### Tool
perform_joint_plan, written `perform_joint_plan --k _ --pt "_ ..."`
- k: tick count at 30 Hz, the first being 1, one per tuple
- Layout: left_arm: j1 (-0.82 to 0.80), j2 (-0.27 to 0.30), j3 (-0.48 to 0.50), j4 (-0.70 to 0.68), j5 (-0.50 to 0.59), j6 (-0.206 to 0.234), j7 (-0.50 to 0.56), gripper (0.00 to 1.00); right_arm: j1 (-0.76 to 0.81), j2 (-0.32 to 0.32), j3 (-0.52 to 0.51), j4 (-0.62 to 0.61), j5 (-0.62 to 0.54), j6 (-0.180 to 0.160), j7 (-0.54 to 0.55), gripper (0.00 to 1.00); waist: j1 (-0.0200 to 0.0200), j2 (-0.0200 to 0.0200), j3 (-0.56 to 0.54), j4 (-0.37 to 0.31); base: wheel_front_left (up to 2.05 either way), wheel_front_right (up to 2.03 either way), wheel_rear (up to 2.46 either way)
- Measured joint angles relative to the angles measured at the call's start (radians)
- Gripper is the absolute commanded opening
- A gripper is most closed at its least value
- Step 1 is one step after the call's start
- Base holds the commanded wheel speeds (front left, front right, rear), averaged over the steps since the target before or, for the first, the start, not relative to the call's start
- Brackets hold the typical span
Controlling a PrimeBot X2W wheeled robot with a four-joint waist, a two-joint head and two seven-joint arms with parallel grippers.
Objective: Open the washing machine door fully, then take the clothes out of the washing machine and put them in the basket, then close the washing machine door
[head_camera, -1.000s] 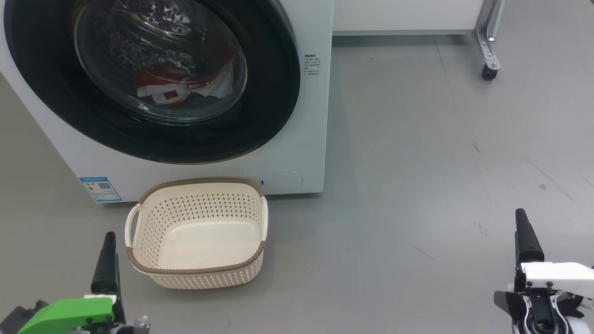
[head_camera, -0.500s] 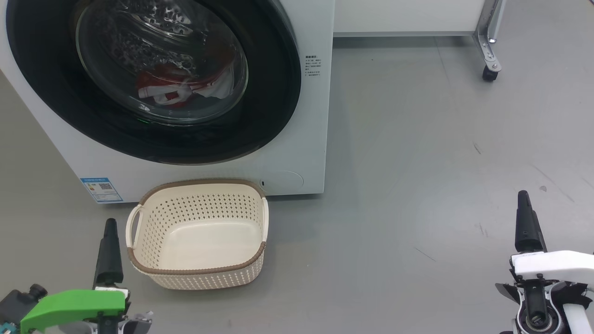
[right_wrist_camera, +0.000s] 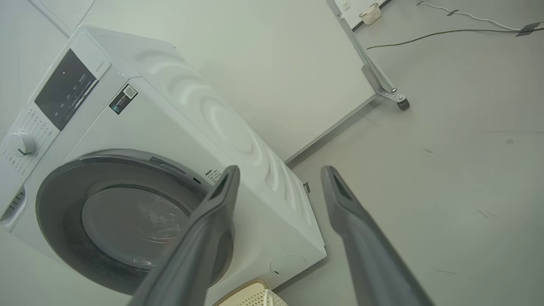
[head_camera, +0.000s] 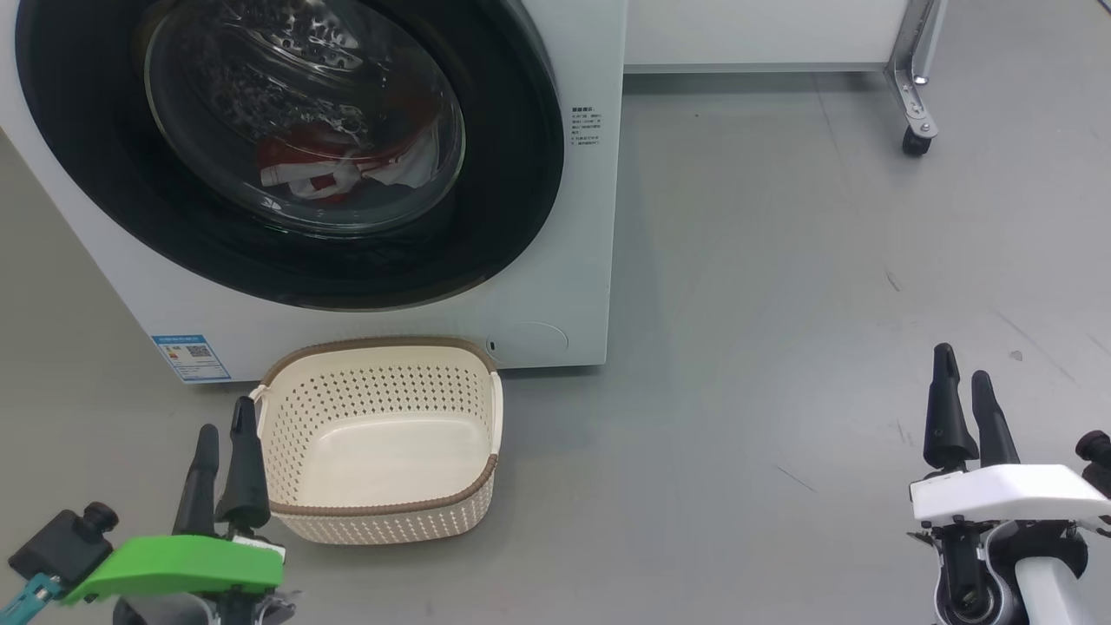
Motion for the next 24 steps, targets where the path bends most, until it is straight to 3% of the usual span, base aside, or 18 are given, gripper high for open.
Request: perform_joint_plan --k 10,24 --pt "0.002 0.005 -0.012 0.003 0.232 0.001 -0.028 1.00 0.003 -0.004 0.057 0.007 -0.163 -0.003 -0.032 1.00 0.0000 0.0000 -0.003 -0.002 0.00 0.00 0.00" --pt "0.007 0.008 -0.083 0.035 0.532 0.049 -0.078 1.00 0.004 -0.011 0.092 0.029 -0.398 -0.063 -0.080 1.00 0.0000 0.0000 -0.004 -0.007 0.00 0.00 0.00"
